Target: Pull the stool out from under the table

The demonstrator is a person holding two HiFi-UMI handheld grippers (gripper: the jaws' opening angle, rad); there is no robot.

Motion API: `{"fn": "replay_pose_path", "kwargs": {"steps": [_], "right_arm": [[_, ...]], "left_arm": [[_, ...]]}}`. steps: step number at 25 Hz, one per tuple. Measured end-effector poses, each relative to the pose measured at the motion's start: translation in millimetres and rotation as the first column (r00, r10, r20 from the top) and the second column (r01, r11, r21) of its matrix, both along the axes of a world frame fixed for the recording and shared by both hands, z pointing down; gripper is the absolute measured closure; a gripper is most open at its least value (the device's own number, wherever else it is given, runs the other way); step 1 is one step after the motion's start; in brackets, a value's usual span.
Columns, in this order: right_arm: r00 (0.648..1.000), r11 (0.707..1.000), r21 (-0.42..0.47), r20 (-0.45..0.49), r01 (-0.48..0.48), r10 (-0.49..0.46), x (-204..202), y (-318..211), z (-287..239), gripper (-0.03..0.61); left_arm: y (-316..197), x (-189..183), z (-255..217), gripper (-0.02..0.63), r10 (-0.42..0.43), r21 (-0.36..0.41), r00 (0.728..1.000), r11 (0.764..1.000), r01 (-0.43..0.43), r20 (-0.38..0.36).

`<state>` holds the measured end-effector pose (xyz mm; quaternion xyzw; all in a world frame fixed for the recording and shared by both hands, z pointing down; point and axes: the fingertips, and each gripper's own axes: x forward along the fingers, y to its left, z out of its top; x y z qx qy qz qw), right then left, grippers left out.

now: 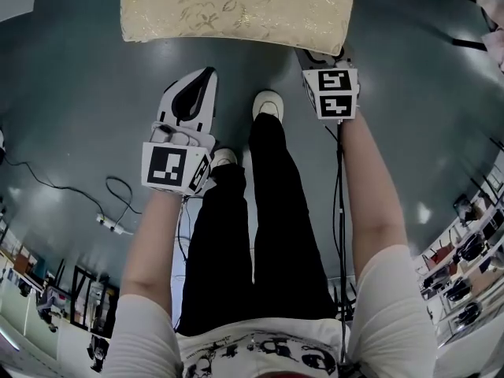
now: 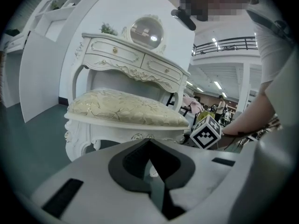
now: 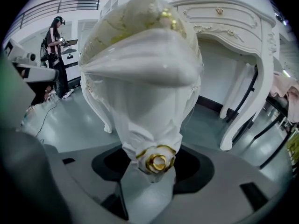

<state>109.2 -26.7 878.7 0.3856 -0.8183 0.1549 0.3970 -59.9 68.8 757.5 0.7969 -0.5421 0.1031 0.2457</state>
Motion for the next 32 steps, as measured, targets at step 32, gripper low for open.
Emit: {"fn": "replay_pose_path", "kwargs": {"steps": [32], "right_arm": [[0.895, 0.944, 0.208, 0.42, -0.255, 0.149, 11.8, 6.8, -499.5, 0.561]], "left_arm": [[-49.7, 19.4, -428.7, 0.597, 0.009, 0.338, 0.999, 0.941, -0.025, 0.051]]}}
